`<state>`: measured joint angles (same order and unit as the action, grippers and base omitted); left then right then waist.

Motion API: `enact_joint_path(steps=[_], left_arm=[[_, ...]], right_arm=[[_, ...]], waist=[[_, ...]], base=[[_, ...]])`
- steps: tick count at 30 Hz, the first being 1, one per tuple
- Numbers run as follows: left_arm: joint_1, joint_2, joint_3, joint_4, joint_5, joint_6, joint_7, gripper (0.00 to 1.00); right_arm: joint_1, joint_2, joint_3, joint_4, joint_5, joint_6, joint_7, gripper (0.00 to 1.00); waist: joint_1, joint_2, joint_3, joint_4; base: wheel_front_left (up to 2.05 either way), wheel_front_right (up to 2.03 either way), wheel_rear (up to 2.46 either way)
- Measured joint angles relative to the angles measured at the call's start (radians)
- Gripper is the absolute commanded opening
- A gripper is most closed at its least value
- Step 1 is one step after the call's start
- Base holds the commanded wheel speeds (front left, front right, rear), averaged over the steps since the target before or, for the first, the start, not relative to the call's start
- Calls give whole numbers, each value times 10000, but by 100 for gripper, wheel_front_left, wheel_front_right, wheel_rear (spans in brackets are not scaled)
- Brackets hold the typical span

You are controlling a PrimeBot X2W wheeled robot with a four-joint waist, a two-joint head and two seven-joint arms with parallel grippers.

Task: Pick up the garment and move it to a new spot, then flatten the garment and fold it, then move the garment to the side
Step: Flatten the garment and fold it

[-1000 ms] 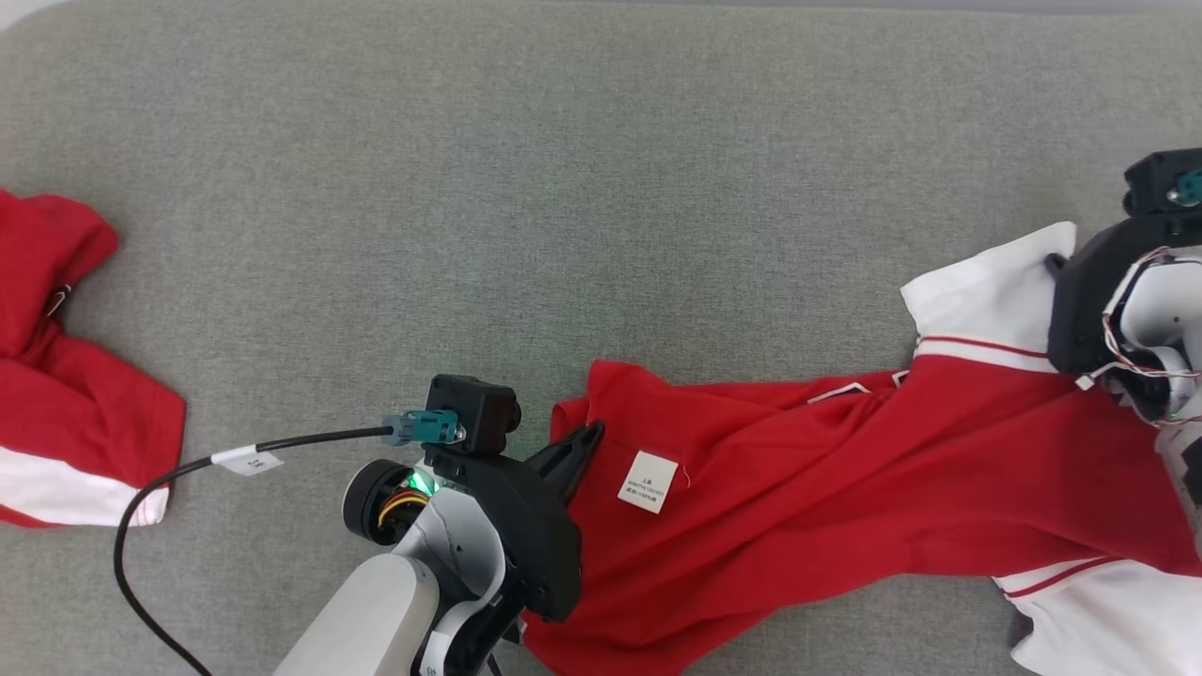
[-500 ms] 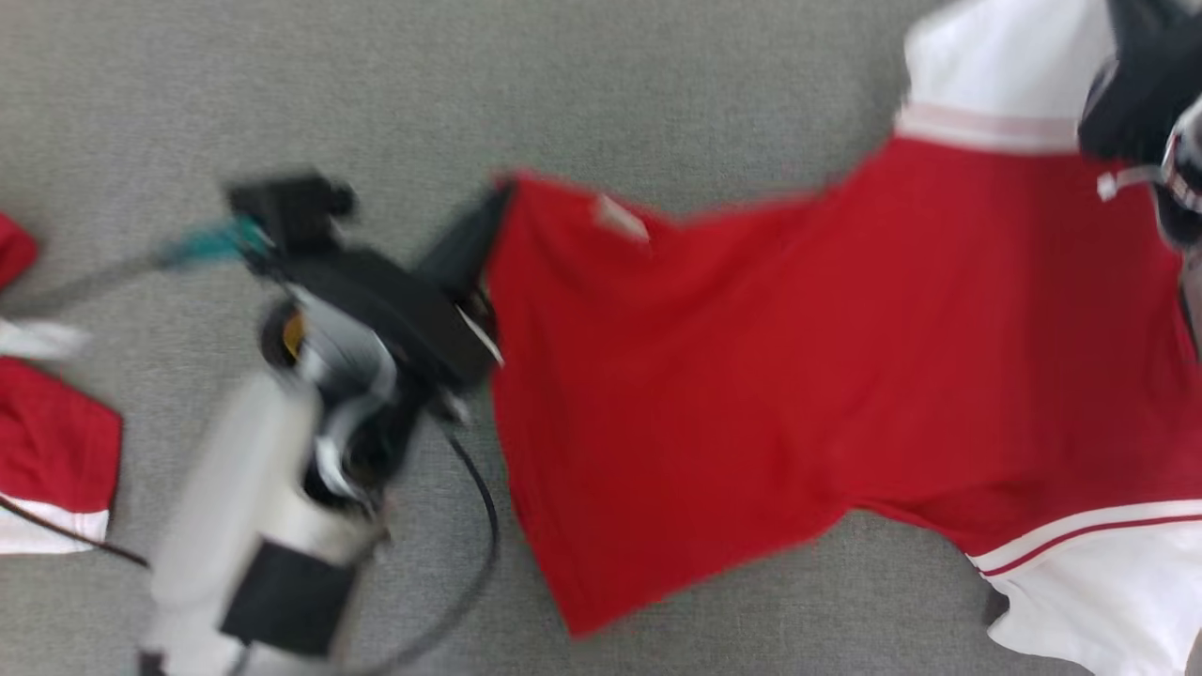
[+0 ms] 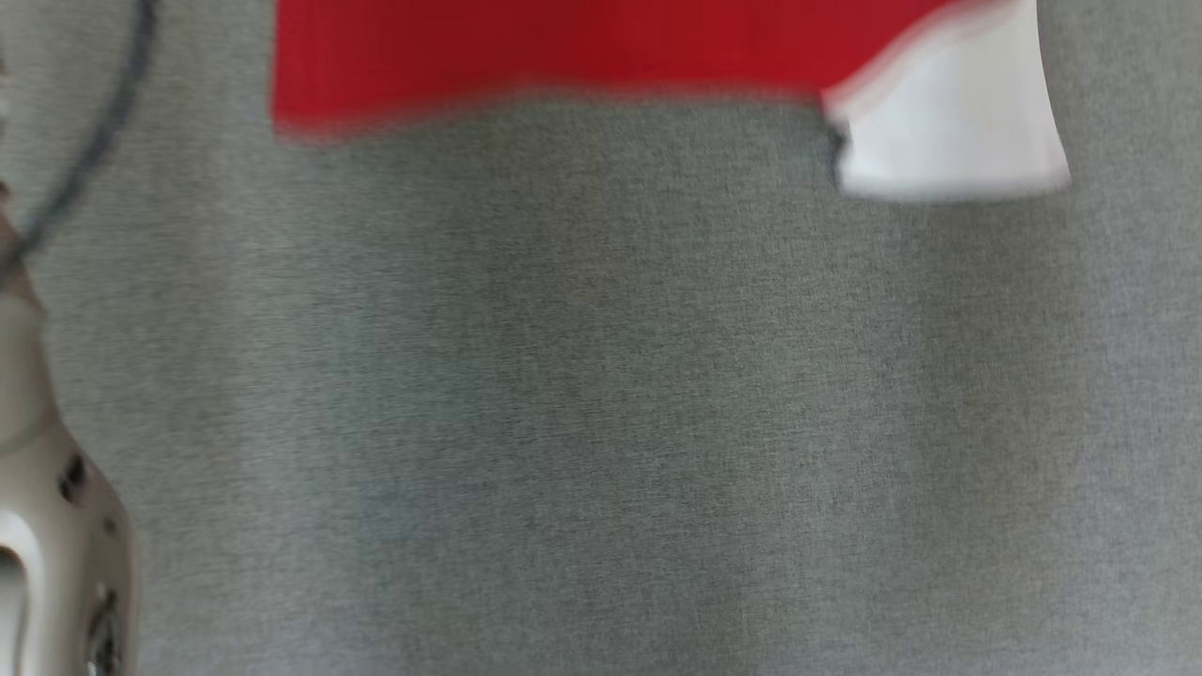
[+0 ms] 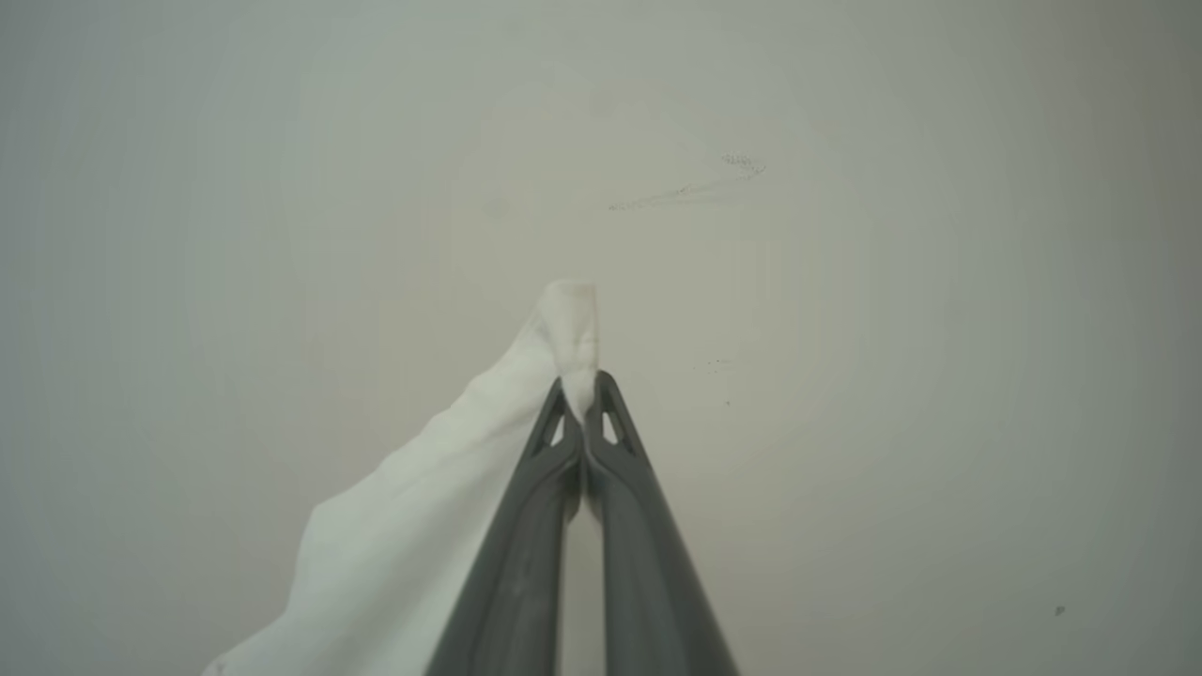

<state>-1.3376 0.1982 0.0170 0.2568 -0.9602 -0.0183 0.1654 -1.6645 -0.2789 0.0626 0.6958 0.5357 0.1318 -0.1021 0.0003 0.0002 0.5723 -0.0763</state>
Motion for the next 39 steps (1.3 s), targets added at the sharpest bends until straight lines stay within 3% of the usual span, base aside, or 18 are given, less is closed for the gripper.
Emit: enact_joint_path(steps=[6,11,15,20,25,31,39], left_arm=[[-1761,-12,211,485,311,-552,-1430,0],[-2327,105,-119,899,552,-876,-1822,0],[-2197,385,-433,1269,911,-978,-2150,0],[-1133,846,-1016,1774,1235,-1060,-2589,0],[-128,1070,-1638,1766,828,-1068,-2801,0],[1491,1534,-2355,1266,-385,-1124,-2681,0],[4656,1914,-2690,1068,-1609,-1124,-2698,0]], right_arm=[[-1367,184,-556,-178,-993,0,-1384,0],[-1702,115,-675,-610,-1749,0,-1584,0],[-1304,94,-163,-286,-1914,0,-1574,0],[-127,130,918,65,-1528,0,-1430,0],[968,-8,2098,-251,-1045,0,-1168,0],[2590,-848,3229,-1394,-449,0,-387,0],[5485,-1795,3776,-2754,441,0,1641,0]], waist=[[1,1,666,-443],[-2,0,1010,-656],[-2,0,1316,-705],[0,2,1638,-744],[-1,0,1604,-736],[-3,-1,1151,-638],[-4,-2,8,-530]], base=[[0,0,0],[0,0,0],[0,0,0],[0,0,0],[0,0,0],[0,0,0],[0,0,0]])
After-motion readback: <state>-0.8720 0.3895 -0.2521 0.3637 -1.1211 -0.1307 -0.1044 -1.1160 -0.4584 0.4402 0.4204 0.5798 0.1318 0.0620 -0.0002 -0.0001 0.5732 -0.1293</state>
